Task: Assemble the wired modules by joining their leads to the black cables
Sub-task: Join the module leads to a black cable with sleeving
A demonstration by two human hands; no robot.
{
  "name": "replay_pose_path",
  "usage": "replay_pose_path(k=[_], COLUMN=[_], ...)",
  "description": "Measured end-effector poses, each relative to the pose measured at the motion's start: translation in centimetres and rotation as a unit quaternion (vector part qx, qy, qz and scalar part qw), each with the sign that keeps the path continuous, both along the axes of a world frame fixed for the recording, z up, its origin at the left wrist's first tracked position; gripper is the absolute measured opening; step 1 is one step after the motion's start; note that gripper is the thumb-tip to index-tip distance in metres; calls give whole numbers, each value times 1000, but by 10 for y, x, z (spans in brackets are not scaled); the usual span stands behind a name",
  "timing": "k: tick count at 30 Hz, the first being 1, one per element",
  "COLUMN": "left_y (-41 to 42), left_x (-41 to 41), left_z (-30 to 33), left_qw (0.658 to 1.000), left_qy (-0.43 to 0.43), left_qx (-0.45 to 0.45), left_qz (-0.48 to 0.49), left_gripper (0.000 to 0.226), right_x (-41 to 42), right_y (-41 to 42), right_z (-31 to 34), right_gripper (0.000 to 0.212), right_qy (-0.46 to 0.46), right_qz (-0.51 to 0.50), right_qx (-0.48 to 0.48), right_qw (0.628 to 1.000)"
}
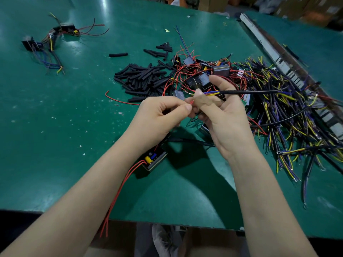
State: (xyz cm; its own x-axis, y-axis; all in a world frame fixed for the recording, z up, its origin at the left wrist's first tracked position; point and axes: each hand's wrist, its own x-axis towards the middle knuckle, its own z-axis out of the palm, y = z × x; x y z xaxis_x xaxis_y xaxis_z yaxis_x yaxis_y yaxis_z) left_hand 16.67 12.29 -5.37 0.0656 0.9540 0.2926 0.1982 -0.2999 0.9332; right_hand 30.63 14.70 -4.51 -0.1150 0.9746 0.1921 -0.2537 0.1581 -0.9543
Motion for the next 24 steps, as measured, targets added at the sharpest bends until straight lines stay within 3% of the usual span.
replay_pose_path(k=[3,15,20,22,24], left_y=[1,1,3,3,2], left_x=[-1,-1,-1,0,2], left_z=[1,1,-1,-5,-8], left_qw=[1000,998,998,999,975], left_qy=[-17,-23,-30,28,165], left_qx=[-13,-38,-28,31,138], left_qz=[8,-45,-45,-6,55], left_gripper=[26,17,16,18,14], right_x=[7,12,8,4,-1], right_y=[2,3,1,0,-1], right_z=[2,3,2,-1,-3], right_gripper=[26,54,43,37,34], right_qy=[-16,-13,-21,-16,-15], right_qz=[45,56,39,7,-35], right_qx=[-26,17,6,-7,-22], right_qw=[999,998,999,1000,999])
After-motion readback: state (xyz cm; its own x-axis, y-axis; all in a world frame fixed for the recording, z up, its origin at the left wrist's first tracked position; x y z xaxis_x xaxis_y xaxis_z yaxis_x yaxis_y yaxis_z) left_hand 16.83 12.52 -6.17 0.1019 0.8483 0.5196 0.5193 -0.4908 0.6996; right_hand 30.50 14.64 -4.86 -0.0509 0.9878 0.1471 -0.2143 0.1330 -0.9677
